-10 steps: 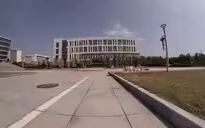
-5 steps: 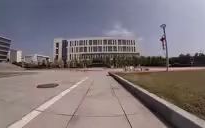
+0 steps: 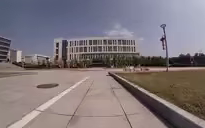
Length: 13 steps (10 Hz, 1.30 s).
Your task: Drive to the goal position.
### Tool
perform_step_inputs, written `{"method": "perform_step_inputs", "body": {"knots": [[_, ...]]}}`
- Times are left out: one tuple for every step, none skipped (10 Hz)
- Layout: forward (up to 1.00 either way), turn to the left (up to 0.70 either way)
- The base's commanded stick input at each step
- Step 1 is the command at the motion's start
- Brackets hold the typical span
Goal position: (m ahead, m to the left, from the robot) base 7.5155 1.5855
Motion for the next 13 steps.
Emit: {"method": "perform_step_inputs", "body": {"knots": [[0.04,0.00],[0.04,0.00],[0.04,0.00],[0.04,0.00],[0.04,0.00],[0.04,0.00],[0.04,0.00],[0.04,0.00],[0.04,0.00],[0.04,0.00],[0.04,0.00],[0.04,0.00],[0.04,0.00]]}}
